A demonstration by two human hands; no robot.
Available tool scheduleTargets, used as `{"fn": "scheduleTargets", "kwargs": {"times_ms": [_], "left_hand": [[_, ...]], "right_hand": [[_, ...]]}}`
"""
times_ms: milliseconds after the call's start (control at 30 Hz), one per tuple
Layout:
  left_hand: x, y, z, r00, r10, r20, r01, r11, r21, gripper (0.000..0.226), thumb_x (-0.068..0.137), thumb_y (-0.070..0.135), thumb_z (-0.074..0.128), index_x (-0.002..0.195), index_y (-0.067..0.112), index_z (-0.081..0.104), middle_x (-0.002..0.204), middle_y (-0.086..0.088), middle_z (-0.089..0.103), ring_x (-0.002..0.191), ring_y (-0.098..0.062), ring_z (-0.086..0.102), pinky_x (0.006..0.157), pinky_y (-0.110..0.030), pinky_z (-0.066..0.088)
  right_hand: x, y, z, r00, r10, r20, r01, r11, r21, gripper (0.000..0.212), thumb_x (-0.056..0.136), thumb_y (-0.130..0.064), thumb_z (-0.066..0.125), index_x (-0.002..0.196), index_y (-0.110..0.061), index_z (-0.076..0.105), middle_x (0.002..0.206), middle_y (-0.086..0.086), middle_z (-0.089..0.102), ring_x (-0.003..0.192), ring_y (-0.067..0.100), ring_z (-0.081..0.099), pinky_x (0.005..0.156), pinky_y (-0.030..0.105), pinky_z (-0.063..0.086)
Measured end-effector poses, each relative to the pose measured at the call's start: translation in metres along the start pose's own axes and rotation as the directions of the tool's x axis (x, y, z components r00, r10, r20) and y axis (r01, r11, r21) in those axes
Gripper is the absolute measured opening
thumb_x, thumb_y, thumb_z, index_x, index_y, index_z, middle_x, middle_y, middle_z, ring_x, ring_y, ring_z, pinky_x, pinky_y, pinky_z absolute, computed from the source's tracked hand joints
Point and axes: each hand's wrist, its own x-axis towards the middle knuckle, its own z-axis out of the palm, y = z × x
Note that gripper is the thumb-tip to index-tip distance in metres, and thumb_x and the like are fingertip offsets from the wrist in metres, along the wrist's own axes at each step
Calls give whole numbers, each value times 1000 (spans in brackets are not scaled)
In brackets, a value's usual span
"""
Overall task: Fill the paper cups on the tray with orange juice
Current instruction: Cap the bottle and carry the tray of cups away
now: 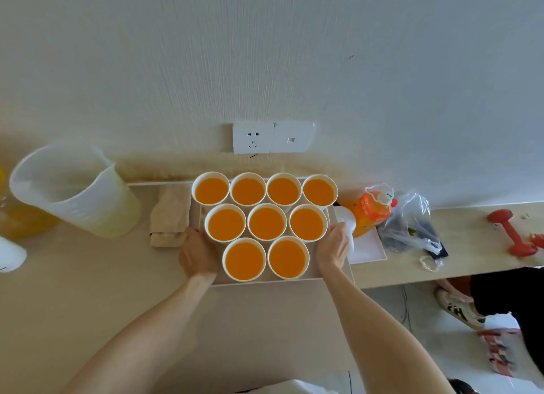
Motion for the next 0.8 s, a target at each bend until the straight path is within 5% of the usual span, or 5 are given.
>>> {"fn": "scheduleTargets", "kwargs": {"times_ms": [500, 800], "left_hand": [[17, 25, 16, 999, -38, -18, 39, 999, 5, 30, 82, 21, 74, 91, 2, 53, 95, -21, 67, 84, -40, 65, 61, -34, 42], [27, 30, 26, 998, -54, -43, 56, 998, 35, 35, 81, 22, 75, 81, 12, 41, 90, -21, 68, 79, -41, 66, 64, -40, 49]], "right_hand": [[41, -8, 21, 995, 8, 96, -5, 1000, -26, 14, 103, -13, 40, 105, -4, 50, 91, 10, 57, 78, 20, 54, 72, 35, 50], [52, -12, 26, 995, 12, 102, -11, 1000, -16, 9, 103, -13, 39, 100, -8, 45, 82, 0, 46, 77, 17, 49, 68, 30, 41]]}}
